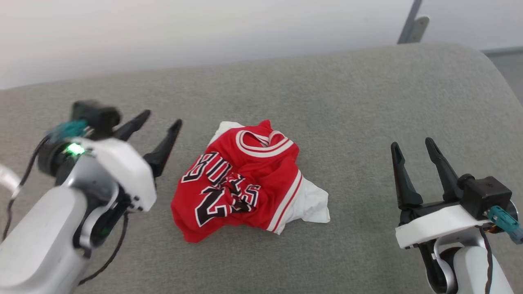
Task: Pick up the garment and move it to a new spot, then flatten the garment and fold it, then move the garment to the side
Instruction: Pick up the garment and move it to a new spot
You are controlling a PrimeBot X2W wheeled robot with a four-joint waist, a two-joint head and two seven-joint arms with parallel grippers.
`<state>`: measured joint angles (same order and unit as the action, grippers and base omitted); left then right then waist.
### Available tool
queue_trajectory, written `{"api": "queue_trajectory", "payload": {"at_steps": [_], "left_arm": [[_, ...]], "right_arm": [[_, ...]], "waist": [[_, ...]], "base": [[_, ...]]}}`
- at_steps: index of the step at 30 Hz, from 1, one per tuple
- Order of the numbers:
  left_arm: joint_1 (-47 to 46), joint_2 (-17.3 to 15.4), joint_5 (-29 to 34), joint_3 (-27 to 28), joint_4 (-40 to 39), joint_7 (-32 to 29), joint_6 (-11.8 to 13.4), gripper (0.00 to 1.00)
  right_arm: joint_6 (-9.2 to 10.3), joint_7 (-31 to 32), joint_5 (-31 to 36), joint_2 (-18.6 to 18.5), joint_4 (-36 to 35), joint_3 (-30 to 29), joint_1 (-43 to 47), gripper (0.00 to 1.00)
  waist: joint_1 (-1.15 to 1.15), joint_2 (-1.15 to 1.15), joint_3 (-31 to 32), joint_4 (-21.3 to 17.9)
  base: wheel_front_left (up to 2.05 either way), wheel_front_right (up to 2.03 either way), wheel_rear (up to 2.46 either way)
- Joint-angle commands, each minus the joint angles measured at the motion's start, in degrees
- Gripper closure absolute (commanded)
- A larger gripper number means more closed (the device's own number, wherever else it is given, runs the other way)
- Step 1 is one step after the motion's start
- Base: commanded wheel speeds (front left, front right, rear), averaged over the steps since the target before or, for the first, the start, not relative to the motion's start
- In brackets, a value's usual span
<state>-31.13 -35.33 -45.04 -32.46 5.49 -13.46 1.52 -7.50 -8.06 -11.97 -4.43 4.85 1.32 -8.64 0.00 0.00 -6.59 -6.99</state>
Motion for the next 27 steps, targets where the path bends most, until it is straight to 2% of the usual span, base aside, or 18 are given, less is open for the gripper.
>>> {"api": "queue_trajectory", "payload": {"at_steps": [1,6,10,16,21,27], "left_arm": [[2.13,-0.43,0.68,0.91,-1.26,2.09,0.93,0.0],[9.51,-2.78,1.81,5.52,-6.16,12.06,4.35,0.0],[15.59,-3.45,1.58,9.13,-8.6,19.3,7.14,0.0],[23.43,-3.46,1.9,12.17,-10.92,25.97,9.61,0.0],[27.98,-2.67,1.8,14.72,-11.43,27.86,10.37,0.0],[33.7,0.15,2.36,18.41,-11.13,28.68,8.61,0.0]], "right_arm": [[0.02,0.11,0.02,-0.26,-0.28,-0.2,0.8,0.0],[0.02,0.32,-0.19,-0.85,-0.62,-0.42,1.9,0.0],[0.02,-0.01,-0.66,-1.23,-0.55,-0.59,2.68,0.0],[0.02,-0.76,-0.62,-2.48,0.6,-0.85,3.62,0.0],[0.02,-1.39,-1.09,-2.84,1.73,-1.06,4.28,0.0],[0.02,-2.23,-1.34,-3.54,3.01,-1.39,4.48,0.0]], "waist": [[0.0,0.0,1.08,1.09],[0.0,0.0,2.51,2.44],[0.0,0.0,3.61,3.22],[0.0,0.0,4.91,3.87],[0.0,0.0,5.63,4.02],[0.0,0.0,6.37,4.48]], "base": [[0.0,0.0,0.0],[0.0,0.0,0.0],[0.0,0.0,0.0],[0.0,0.0,0.0],[0.0,0.0,0.0],[0.0,0.0,0.0]]}}
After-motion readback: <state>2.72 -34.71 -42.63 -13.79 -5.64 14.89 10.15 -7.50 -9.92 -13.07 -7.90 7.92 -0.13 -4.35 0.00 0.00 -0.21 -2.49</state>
